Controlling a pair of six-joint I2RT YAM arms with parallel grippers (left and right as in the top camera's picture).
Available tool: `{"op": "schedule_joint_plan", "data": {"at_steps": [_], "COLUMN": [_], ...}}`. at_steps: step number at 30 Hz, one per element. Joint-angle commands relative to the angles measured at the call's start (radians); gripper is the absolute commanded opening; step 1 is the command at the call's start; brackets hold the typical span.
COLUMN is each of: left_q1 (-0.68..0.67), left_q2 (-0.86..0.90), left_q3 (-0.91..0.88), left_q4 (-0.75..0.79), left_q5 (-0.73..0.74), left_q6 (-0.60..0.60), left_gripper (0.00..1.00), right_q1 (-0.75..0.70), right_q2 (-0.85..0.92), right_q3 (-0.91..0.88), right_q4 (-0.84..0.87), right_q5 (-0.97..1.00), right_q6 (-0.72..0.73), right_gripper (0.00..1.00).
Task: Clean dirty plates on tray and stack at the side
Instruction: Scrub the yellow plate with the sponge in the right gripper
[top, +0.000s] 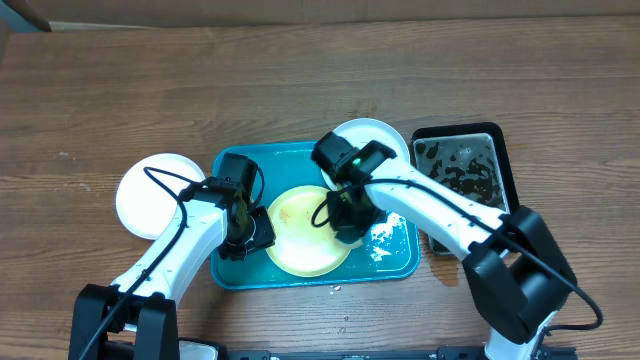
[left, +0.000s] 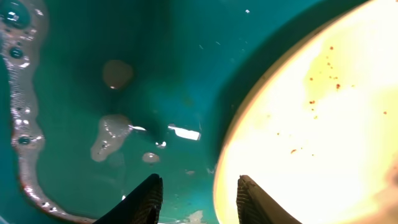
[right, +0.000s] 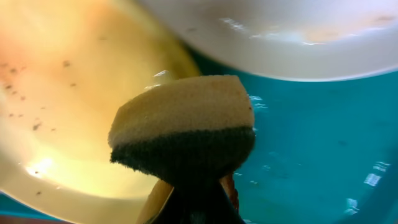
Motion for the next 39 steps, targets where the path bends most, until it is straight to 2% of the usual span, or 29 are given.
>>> {"op": "schedule_joint_plan", "data": {"at_steps": [1, 8, 20, 28, 34, 39], "left_q1": [0.002, 0.002, -0.011, -0.021, -0.023, -0.022], "left_q2": [0.003, 0.003, 0.003, 0.003, 0.003, 0.003], "left_q3": [0.003, -0.017, -0.073, -0.094, -0.138, -0.15], "left_q4": [0.002, 0.016, 0.114, 0.14, 0.172, 0.175], "left_q5": [0.034, 0.02, 0.056, 0.048, 0.042, 0.042], "left_q6": [-0.002, -0.006, -0.022, -0.024, -0.037, -0.037], "left_gripper": [0.41, 0.42, 0.41, 0.26, 0.27, 0.09], "right_q1": [-0.049, -0.094, -0.011, -0.009, -0.008, -0.006], "right_q2": [-0.087, -0.11, -0.109, -0.108, -0.104, -0.104], "right_q3": [0.065, 0.063, -0.02, -0.082, -0.138, -0.178], "right_q4": [-0.037, -0.04, 0.144, 0.232, 0.3, 0.344], "right_q5": [0.115, -0.031, -0.061, -0.08, -0.103, -0.109], "right_q6": [-0.01, -0.188, -0.16, -0.16, -0.16, -0.16], "right_gripper": [0.04, 0.04, 0.04, 0.04, 0.04, 0.04]}}
